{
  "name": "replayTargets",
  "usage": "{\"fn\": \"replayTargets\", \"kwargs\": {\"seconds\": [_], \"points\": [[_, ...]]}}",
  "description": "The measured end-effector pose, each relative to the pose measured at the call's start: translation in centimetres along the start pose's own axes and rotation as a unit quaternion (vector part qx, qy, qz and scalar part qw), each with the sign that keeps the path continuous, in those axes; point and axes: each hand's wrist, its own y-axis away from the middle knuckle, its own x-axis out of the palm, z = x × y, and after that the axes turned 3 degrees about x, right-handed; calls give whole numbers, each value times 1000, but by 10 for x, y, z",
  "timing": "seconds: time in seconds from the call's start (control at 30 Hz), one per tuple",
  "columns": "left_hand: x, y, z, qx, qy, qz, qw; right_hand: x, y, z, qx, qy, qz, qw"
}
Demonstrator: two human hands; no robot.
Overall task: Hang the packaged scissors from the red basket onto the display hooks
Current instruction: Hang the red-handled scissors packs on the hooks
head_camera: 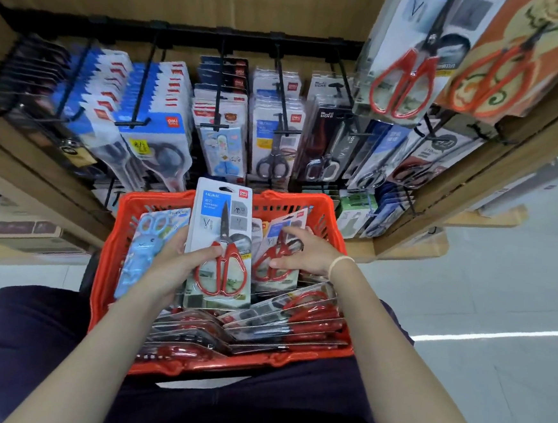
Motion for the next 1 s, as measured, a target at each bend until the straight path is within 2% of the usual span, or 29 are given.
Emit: {"fn": "replayTargets", "kwargs": {"seconds": [0.2, 0.37, 0.5, 0.6, 0.73, 0.8, 0.87, 1.0], "points": [[-6, 0, 2, 4, 23, 4, 1000, 0, -5, 8, 93, 28, -81, 992], [-9, -1, 5, 3, 29, 5, 1000, 7, -17, 17, 162, 83, -34, 983], [-9, 0, 7, 2, 38, 1, 999, 15, -17, 21, 158, 103, -69, 980], [-10, 0, 8, 1, 43, 4, 999, 15, -14, 17, 124, 46, -104, 986], [-11, 1, 9, 1, 50, 8, 999, 19, -7, 18, 75, 7, -114, 991], [-11, 2, 9, 2, 54, 8, 999, 20, -6, 19, 87, 11, -112, 990], [-11, 3, 8, 4, 57, 9, 998, 20, -6, 20, 135, 20, -99, 986], [-12, 5, 8, 3, 56, 9, 998, 17, -5, 24, 183, 80, -84, 976]]}}
